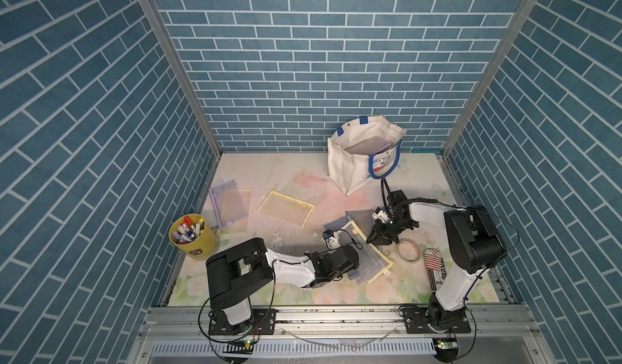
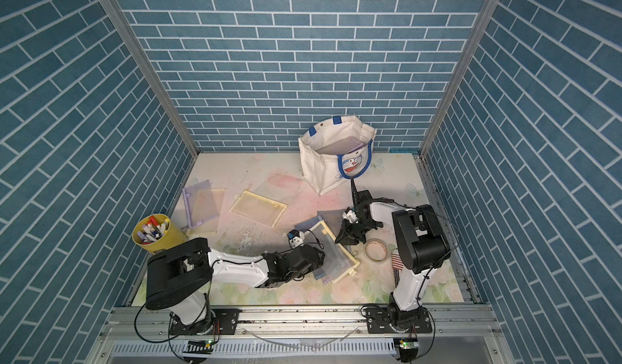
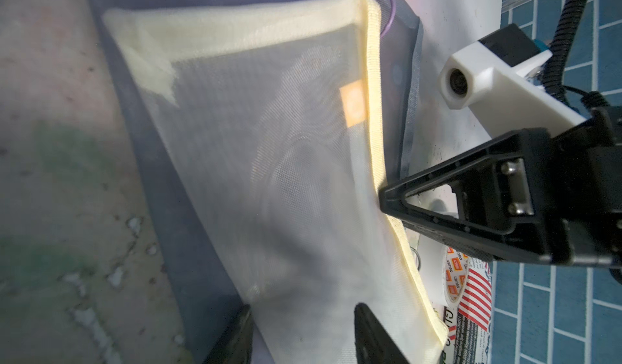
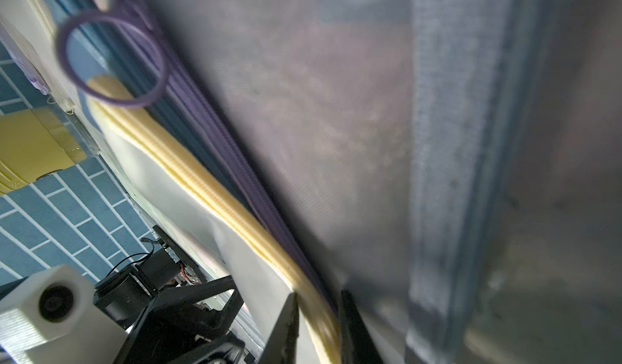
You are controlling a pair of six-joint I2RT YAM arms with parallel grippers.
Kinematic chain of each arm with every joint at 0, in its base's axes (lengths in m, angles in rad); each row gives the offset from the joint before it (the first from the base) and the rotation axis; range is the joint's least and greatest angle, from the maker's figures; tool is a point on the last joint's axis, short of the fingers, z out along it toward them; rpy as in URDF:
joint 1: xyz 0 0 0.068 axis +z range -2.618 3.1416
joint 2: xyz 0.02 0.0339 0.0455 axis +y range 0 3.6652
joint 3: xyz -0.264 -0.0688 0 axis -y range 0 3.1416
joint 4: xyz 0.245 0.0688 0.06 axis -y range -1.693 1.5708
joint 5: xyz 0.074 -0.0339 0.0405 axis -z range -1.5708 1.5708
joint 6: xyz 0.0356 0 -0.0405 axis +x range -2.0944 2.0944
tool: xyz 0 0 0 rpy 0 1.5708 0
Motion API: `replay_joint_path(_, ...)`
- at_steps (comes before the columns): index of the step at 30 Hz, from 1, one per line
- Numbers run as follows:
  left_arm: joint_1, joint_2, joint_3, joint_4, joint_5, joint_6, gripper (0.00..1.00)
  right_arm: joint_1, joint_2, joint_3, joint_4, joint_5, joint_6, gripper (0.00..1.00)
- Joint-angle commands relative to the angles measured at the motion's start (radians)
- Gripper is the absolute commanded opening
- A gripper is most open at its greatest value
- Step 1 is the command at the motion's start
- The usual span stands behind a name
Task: Put the pencil pouch into the canvas bag
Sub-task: Pick up the pencil pouch.
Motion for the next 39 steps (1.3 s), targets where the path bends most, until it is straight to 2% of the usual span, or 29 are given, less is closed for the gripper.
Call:
replay_joint_path(1, -0.019, -0.005, -0.041, 0.002, -0.04, -0.031, 0.49, 0.002, 0.01, -0.038, -0.021, 0.024, -0.01, 0.22)
replay_joint_path(15, -0.073, -0.058, -0.038, -0.104, -0.099, -0.066, 0.47, 0.003, 0.014, -0.038, -0.012, 0.036, -0.008, 0.17)
replay_joint_path(21, -0.069, -0.008, -0.046, 0.022, -0.091, -0.036, 0.46, 0.002, 0.009, -0.047, -0.01, 0.03, -0.014, 0.17)
replay_joint_path(24, -0.055, 0.023, -0.084, 0.168, -0.103, -0.028, 0.44, 0.002, 0.014, -0.06, -0.007, 0.016, -0.015, 0.17)
replay_joint_path(27, -0.032, 0.074, -0.114, 0.329, -0.102, -0.019, 0.4, 0.004, 0.0, -0.059, -0.01, 0.017, -0.014, 0.17)
replay_joint_path(31, -0.003, 0.114, -0.08, 0.37, -0.053, 0.021, 0.27, 0.01, -0.023, -0.049, -0.034, 0.017, -0.017, 0.17)
replay_joint_path(34, -0.003, 0.063, -0.077, 0.32, -0.071, 0.054, 0.12, 0.01, -0.076, -0.051, -0.044, 0.027, -0.014, 0.18)
replay_joint_path(36, -0.005, -0.005, -0.08, 0.245, -0.103, 0.083, 0.0, 0.008, -0.122, -0.044, -0.062, 0.024, -0.01, 0.22)
replay_joint_path(39, -0.006, -0.104, -0.057, 0.113, -0.14, 0.153, 0.0, 0.007, -0.22, -0.02, -0.085, 0.004, 0.015, 0.33)
